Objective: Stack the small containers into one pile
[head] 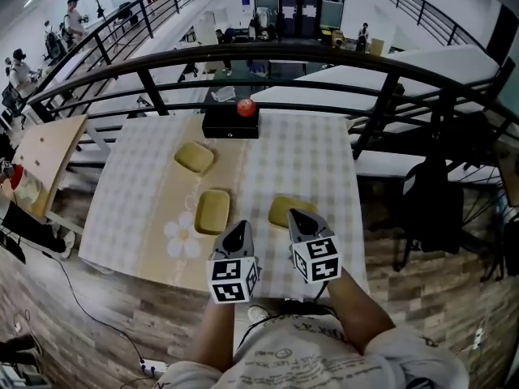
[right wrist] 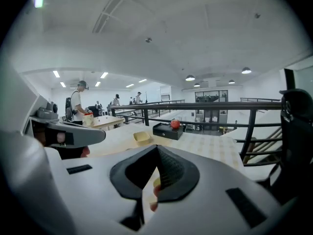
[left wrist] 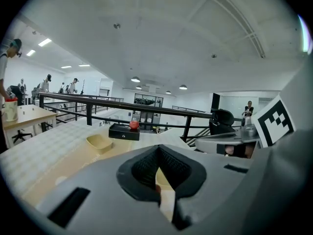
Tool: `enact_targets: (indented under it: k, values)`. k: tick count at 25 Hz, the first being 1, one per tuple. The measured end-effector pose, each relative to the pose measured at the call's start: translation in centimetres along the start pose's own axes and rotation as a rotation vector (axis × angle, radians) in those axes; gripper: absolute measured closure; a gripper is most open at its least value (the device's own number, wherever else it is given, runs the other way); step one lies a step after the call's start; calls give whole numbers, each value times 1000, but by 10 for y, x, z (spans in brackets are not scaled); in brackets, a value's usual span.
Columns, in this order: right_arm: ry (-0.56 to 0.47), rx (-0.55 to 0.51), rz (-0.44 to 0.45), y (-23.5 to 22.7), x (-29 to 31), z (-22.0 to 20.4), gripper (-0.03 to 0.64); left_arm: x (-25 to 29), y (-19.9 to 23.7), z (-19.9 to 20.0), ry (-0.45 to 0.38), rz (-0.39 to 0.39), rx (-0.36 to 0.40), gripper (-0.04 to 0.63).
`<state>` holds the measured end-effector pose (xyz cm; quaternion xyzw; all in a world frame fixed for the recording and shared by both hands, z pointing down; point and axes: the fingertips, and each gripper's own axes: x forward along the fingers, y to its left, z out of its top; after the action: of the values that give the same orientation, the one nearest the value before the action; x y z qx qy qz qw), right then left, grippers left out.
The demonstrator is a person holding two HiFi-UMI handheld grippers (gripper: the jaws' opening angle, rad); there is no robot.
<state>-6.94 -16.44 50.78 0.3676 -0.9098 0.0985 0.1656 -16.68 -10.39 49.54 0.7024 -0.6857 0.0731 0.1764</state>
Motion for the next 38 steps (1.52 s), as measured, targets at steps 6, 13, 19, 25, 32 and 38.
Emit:
enact_targets:
  k: [6,13,19,25,32,38]
  values:
    - [69,-138,-9,-23,-2,-37,618,30,-21,-19,57,-55,-2,597]
    - [307,-306,148,-25,28,-99,503,49,-21,-35,119,-65,28,597]
    - [535,-568,283,-17,57,-150,514,46,-9,-30,116,-18,43,597]
    - [668,-689,373,-8,79,-176,515,37,14,-26,106,38,25,597]
    - [787,-751,392,-11,87,-199,531,28,31,-29,104,85,3,597]
    - [753,-833,428,-8,91,-198,606,23,37,-35,119,113,-7,597]
